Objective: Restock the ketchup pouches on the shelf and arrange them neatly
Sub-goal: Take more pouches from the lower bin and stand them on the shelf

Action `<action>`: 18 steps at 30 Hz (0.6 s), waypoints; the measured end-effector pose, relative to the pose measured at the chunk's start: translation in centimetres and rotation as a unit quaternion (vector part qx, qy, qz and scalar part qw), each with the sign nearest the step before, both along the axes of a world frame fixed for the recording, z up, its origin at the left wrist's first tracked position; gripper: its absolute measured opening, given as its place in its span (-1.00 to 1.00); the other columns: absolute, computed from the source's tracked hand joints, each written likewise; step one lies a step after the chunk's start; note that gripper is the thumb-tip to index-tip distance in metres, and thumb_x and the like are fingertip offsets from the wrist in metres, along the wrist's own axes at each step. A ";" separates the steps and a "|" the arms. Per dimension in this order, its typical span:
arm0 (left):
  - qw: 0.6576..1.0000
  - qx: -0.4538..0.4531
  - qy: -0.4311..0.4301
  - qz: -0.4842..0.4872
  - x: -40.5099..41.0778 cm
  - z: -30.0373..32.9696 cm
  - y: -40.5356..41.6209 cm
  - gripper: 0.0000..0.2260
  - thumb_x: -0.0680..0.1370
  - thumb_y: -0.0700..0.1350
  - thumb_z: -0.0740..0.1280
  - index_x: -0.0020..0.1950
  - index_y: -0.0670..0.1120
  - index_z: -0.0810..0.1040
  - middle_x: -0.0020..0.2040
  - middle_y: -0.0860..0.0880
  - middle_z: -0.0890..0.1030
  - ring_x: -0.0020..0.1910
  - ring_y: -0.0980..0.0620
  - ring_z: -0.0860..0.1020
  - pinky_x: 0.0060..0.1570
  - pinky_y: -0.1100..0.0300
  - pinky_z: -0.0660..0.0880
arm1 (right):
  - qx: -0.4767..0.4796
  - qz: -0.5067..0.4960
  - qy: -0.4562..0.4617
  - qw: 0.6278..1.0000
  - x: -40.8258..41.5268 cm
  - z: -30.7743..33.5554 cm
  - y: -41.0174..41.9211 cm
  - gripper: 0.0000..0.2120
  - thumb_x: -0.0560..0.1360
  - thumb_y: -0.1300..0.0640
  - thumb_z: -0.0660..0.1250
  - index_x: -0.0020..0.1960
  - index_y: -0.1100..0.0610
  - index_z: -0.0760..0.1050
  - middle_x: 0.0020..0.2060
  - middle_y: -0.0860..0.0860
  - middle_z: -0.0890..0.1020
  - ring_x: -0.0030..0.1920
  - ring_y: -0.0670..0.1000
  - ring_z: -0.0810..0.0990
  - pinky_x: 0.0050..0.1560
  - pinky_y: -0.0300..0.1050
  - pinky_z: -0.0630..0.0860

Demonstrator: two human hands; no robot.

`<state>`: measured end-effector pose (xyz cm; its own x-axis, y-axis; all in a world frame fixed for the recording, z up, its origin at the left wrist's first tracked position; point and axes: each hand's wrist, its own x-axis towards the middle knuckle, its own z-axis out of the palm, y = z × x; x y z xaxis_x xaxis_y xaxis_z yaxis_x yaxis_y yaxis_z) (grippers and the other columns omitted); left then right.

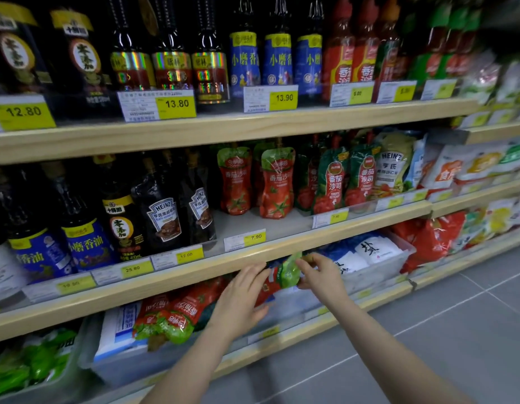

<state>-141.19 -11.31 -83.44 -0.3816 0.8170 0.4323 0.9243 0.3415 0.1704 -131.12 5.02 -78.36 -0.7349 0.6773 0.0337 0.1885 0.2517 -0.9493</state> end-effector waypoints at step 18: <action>0.839 0.062 -0.540 -0.009 1.9 0.8 8.4 -0.60 0.41 -0.23 0.46 0.21 -0.08 0.46 0.12 -0.05 0.60 0.11 0.02 0.55 0.18 0.07 0.49 | 0.018 -0.001 -0.010 1.000 2.4 5.1 4.8 -0.27 0.25 -0.13 0.53 0.28 0.08 0.30 0.09 0.00 0.46 0.09 0.01 0.51 0.10 0.01 0.52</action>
<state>-139.32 -2.89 -82.61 -0.5940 0.8009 -0.0761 0.2115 0.2467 0.9457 -128.73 9.81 -73.31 -0.7341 0.6777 0.0423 0.2085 0.2843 -0.9358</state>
